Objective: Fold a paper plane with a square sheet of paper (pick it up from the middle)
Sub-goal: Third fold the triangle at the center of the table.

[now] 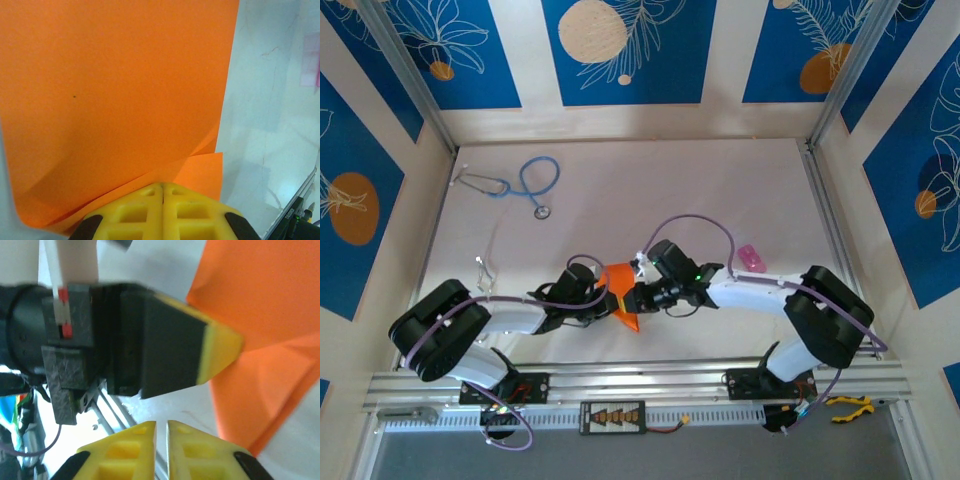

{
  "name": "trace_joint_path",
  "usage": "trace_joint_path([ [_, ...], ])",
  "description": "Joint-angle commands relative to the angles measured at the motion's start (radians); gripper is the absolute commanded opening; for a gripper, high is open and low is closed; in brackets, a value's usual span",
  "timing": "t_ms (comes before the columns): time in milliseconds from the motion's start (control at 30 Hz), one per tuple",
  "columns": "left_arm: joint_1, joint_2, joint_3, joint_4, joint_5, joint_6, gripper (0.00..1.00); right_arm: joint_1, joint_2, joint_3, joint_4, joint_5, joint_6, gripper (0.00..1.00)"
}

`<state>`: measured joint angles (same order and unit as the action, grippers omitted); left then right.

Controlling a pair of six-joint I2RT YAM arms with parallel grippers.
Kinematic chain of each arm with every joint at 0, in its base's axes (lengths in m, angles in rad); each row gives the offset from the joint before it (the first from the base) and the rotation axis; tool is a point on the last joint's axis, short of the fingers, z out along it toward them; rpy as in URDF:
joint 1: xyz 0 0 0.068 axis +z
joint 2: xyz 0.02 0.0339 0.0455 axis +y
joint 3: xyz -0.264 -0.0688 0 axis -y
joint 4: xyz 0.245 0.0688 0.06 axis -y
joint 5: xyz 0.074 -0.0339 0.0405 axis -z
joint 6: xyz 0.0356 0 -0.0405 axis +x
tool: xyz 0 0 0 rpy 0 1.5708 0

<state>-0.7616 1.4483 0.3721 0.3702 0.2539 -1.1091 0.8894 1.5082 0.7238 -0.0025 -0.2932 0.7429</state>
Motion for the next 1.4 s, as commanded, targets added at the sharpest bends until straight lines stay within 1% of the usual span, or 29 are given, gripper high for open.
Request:
trace_joint_path([
  [0,-0.001,-0.001,0.014,-0.05,-0.019,0.015,0.04,0.049,0.069,0.023,0.009,-0.05,0.045,0.11],
  [133,-0.001,0.003,0.014,-0.045,-0.013,0.015,0.04,0.062,0.122,0.051,-0.005,-0.01,0.049,0.09],
  [333,-0.001,0.0,0.012,-0.047,-0.013,0.017,0.04,0.049,0.162,0.084,-0.058,-0.012,0.01,0.08],
  [667,0.0,0.005,0.017,-0.041,-0.013,0.016,0.04,0.028,0.173,-0.001,-0.036,-0.042,0.02,0.07],
  [833,-0.001,0.006,0.015,-0.039,-0.021,0.012,0.04,0.036,0.142,-0.08,-0.004,-0.046,0.052,0.07],
  [1067,-0.001,0.004,0.011,-0.04,-0.028,0.007,0.03,0.051,0.062,-0.161,-0.025,-0.025,0.072,0.07],
  [1233,-0.001,0.0,0.004,-0.025,-0.035,-0.008,0.03,0.035,-0.05,-0.134,-0.058,-0.03,0.055,0.07],
  [1367,-0.001,-0.006,0.002,-0.003,-0.052,-0.028,0.03,0.012,-0.038,-0.065,-0.068,-0.05,0.042,0.07],
])
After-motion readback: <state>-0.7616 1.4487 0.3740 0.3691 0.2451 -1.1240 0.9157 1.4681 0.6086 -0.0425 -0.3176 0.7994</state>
